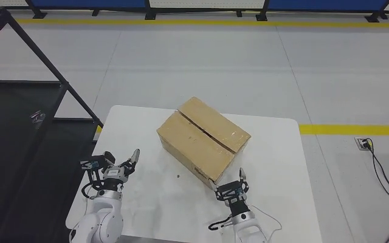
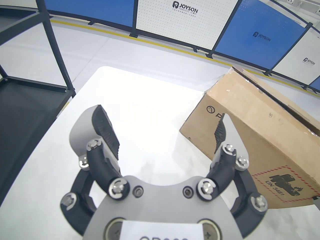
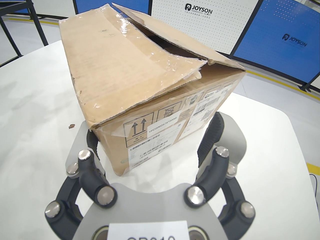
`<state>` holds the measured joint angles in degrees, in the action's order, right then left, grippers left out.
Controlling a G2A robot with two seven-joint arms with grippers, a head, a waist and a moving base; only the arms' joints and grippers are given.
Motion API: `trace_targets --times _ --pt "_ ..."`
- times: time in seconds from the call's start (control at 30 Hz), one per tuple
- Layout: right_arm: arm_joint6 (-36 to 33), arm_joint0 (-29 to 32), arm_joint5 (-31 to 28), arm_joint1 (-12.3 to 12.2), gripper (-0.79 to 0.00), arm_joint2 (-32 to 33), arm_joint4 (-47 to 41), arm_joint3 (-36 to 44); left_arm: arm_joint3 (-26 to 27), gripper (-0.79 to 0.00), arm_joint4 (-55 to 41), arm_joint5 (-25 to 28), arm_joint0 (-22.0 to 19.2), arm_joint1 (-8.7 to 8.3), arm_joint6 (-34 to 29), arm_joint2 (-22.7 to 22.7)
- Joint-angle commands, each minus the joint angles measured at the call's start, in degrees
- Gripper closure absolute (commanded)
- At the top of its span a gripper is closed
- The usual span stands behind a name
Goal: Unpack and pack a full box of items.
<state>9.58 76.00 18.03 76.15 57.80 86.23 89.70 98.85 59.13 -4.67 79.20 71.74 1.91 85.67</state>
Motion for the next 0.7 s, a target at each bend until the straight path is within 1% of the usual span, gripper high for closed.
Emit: trace_targets --times 0.0,0.23,0.67 --pt "0.04 0.18 -0.04 0.04 -0.785 0.63 -0.18 0.15 0.14 -0.785 -0.11 0.63 0.14 -0.01 -0.05 0.06" --pt "-0.26 0.57 -0.41 0.10 -0.785 2.98 -0.66 0.39 -0.22 -0.785 1.54 1.79 0.22 -0.14 -0.59 1.09" --pt "0.91 2.78 -0.71 0.06 -0.785 7.69 -1.98 1.48 -1.02 -0.785 2.58 0.69 -0.51 0.03 -1.83 1.44"
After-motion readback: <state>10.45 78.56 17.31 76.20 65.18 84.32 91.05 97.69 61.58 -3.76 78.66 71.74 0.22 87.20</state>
